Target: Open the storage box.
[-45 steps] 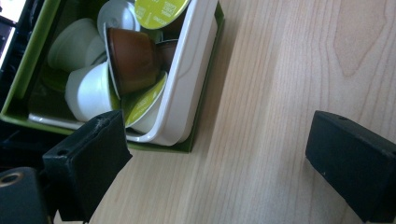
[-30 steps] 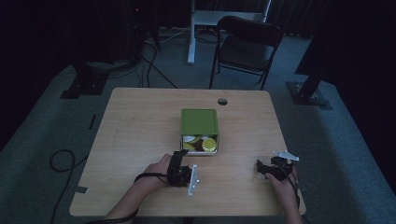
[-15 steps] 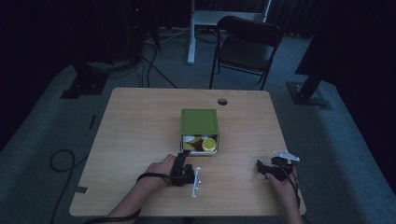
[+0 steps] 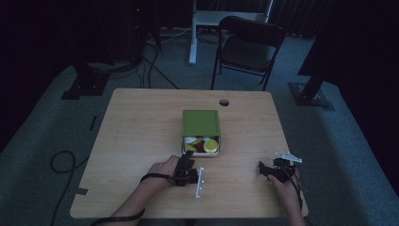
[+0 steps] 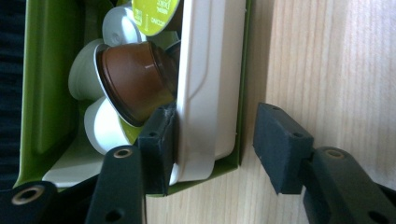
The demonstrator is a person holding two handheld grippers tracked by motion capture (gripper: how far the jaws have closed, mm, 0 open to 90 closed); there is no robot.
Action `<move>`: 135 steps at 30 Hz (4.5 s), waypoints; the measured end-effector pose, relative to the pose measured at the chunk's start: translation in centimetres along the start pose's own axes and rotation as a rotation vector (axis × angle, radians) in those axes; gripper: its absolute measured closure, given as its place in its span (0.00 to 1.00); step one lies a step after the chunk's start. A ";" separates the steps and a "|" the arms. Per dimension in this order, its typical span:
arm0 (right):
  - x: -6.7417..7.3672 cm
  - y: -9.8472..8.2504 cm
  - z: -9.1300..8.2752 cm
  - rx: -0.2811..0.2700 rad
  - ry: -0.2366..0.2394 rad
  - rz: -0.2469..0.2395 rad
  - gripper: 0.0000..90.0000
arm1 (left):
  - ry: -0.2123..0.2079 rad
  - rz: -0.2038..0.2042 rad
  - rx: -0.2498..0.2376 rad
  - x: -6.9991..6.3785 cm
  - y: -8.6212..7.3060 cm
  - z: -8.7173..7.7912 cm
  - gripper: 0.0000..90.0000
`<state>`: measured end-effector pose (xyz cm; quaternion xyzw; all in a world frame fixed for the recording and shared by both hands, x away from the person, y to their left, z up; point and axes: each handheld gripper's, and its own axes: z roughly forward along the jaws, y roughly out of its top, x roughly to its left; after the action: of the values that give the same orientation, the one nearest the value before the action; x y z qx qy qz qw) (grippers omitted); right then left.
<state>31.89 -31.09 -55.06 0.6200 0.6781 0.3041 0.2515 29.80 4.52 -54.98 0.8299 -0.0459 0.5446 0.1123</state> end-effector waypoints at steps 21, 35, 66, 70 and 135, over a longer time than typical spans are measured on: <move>0.0 0.0 0.0 0.000 -0.003 -0.002 0.12 | 0.044 0.013 0.005 0.4 0.2 0.2 0.79; 0.0 0.0 0.0 0.000 -0.001 -0.001 0.12 | 0.043 0.037 -0.003 0.3 0.3 -0.1 0.80; 0.2 0.0 0.1 0.004 -0.012 -0.015 0.12 | 0.028 0.066 -0.011 -0.9 1.0 -3.0 0.80; 0.2 0.0 0.1 0.004 -0.012 -0.015 0.12 | 0.026 0.069 -0.012 -1.1 1.1 -3.4 0.80; 0.2 0.0 0.1 0.005 -0.013 -0.015 0.12 | 0.002 0.141 -0.013 -4.3 2.5 -9.3 0.73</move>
<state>31.93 -30.89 -55.08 0.6175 0.6819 0.2965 0.2564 19.22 4.11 -55.05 0.8234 -0.1075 0.5515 0.0791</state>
